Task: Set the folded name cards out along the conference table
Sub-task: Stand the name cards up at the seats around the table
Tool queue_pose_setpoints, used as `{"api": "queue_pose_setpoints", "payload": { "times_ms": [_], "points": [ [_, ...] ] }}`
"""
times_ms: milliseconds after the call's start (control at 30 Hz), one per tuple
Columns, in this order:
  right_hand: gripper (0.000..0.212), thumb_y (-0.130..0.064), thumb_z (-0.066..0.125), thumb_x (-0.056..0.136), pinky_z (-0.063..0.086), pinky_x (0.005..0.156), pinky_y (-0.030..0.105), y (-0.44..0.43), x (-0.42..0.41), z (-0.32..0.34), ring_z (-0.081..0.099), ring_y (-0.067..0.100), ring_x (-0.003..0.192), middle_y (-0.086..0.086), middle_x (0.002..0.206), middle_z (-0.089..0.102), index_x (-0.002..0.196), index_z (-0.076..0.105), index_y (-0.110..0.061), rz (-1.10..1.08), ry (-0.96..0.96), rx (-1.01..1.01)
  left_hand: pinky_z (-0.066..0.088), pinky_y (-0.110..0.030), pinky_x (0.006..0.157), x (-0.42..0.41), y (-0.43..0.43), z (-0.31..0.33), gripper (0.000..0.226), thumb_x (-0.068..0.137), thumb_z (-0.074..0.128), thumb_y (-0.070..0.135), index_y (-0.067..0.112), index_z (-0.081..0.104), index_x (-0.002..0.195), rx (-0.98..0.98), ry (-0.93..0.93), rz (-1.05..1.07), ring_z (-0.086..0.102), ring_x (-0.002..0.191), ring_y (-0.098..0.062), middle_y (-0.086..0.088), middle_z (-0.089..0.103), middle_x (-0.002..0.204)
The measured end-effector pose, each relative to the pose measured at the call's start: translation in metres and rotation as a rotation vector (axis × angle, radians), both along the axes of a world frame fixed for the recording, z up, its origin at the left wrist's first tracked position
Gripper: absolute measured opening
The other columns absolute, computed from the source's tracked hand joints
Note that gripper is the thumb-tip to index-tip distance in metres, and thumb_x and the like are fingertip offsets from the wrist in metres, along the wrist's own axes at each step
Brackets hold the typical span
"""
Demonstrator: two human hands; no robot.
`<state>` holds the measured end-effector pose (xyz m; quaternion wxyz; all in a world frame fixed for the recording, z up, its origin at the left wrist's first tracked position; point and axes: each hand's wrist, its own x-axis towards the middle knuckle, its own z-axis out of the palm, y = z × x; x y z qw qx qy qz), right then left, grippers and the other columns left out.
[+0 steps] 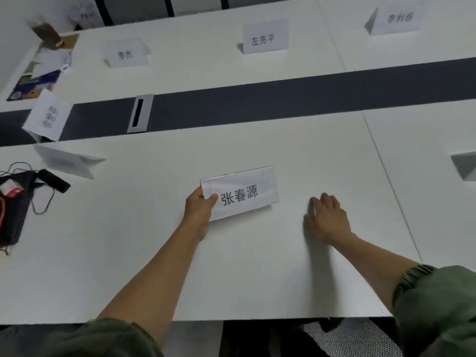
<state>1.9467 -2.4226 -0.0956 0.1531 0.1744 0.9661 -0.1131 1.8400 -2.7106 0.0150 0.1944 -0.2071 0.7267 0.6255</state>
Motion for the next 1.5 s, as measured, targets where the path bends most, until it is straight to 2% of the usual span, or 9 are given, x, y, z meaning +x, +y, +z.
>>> {"api": "queue_pose_setpoints", "payload": {
  "times_ms": [100, 167, 233, 333, 500, 667, 900, 1067, 1500],
  "points": [
    [0.055, -0.039, 0.034, 0.1, 0.02, 0.114, 0.048, -0.01, 0.01, -0.021, 0.009, 0.037, 0.147, 0.016, 0.159, 0.017, 0.15, 0.026, -0.015, -0.071, 0.024, -0.004, 0.054, -0.044, 0.092, -0.031, 0.013, -0.017, 0.024, 0.094, 0.054, 0.0, 0.02, 0.066, 0.096, 0.021, -0.006, -0.041, 0.067, 0.101, -0.027, -0.004, 0.071, 0.101],
    [0.059, -0.042, 0.023, 0.101, 0.006, 0.12, 0.046, -0.014, 0.015, -0.029, -0.004, 0.031, 0.151, 0.012, 0.164, 0.004, 0.155, 0.015, -0.02, -0.119, 0.032, -0.012, 0.054, -0.042, 0.092, -0.046, 0.021, -0.029, 0.023, 0.094, 0.054, 0.0, 0.019, 0.066, 0.097, 0.046, -0.008, -0.058, 0.068, 0.101, -0.026, -0.004, 0.072, 0.102],
    [0.063, -0.047, 0.015, 0.099, 0.001, 0.122, 0.044, -0.015, 0.018, -0.035, -0.011, 0.026, 0.151, 0.008, 0.165, -0.001, 0.157, 0.01, -0.023, -0.14, 0.069, -0.014, 0.054, -0.04, 0.09, -0.057, 0.028, -0.038, 0.023, 0.093, 0.055, -0.001, 0.018, 0.067, 0.096, 0.054, -0.009, -0.077, 0.069, 0.098, -0.025, -0.003, 0.072, 0.099],
    [0.064, -0.05, 0.012, 0.098, 0.001, 0.122, 0.043, -0.016, 0.02, -0.043, -0.012, 0.022, 0.151, 0.005, 0.165, -0.001, 0.157, 0.011, -0.025, -0.155, 0.11, 0.005, 0.055, -0.035, 0.086, -0.069, 0.036, -0.051, 0.022, 0.091, 0.058, -0.001, 0.019, 0.067, 0.092, 0.037, -0.014, -0.105, 0.068, 0.091, -0.021, 0.001, 0.071, 0.093],
    [0.062, -0.048, 0.023, 0.098, 0.009, 0.121, 0.045, -0.017, 0.019, -0.049, 0.002, 0.026, 0.152, 0.009, 0.164, 0.014, 0.154, 0.025, -0.022, -0.16, 0.163, 0.04, 0.054, -0.028, 0.083, -0.082, 0.044, -0.066, 0.021, 0.091, 0.059, -0.001, 0.007, 0.067, 0.109, -0.009, 0.008, -0.198, 0.066, 0.089, -0.018, -0.005, 0.069, 0.099],
    [0.062, -0.048, 0.026, 0.098, 0.009, 0.121, 0.045, -0.016, 0.019, -0.05, 0.002, 0.025, 0.152, 0.008, 0.164, 0.015, 0.154, 0.027, -0.022, -0.167, 0.156, 0.046, 0.051, -0.013, 0.07, -0.101, 0.062, -0.074, 0.022, 0.093, 0.059, 0.001, 0.004, 0.064, 0.114, -0.065, 0.046, -0.293, 0.063, 0.084, -0.011, -0.005, 0.067, 0.1],
    [0.063, -0.048, 0.026, 0.096, 0.011, 0.121, 0.045, -0.015, 0.018, -0.05, 0.005, 0.026, 0.152, 0.009, 0.163, 0.017, 0.153, 0.031, -0.021, -0.172, 0.165, 0.046, 0.049, -0.027, 0.084, -0.121, 0.088, -0.09, 0.021, 0.094, 0.058, 0.006, 0.009, 0.065, 0.113, -0.126, 0.098, -0.38, 0.065, 0.1, -0.021, -0.005, 0.068, 0.106],
    [0.063, -0.049, 0.026, 0.096, 0.009, 0.121, 0.044, -0.014, 0.018, -0.051, 0.002, 0.024, 0.152, 0.007, 0.164, 0.014, 0.153, 0.03, -0.022, -0.176, 0.16, 0.035, 0.049, -0.023, 0.082, -0.122, 0.093, -0.092, 0.023, 0.094, 0.057, 0.004, 0.006, 0.064, 0.116, -0.141, 0.114, -0.411, 0.064, 0.099, -0.019, -0.006, 0.068, 0.108],
    [0.063, -0.048, 0.029, 0.095, 0.009, 0.12, 0.043, -0.014, 0.016, -0.05, 0.008, 0.026, 0.152, 0.008, 0.162, 0.019, 0.151, 0.034, -0.021, -0.182, 0.174, 0.043, 0.049, -0.028, 0.086, -0.121, 0.086, -0.091, 0.024, 0.095, 0.054, 0.005, 0.007, 0.06, 0.118, -0.169, 0.07, -0.482, 0.062, 0.109, -0.025, -0.005, 0.066, 0.11]
  ]
}}
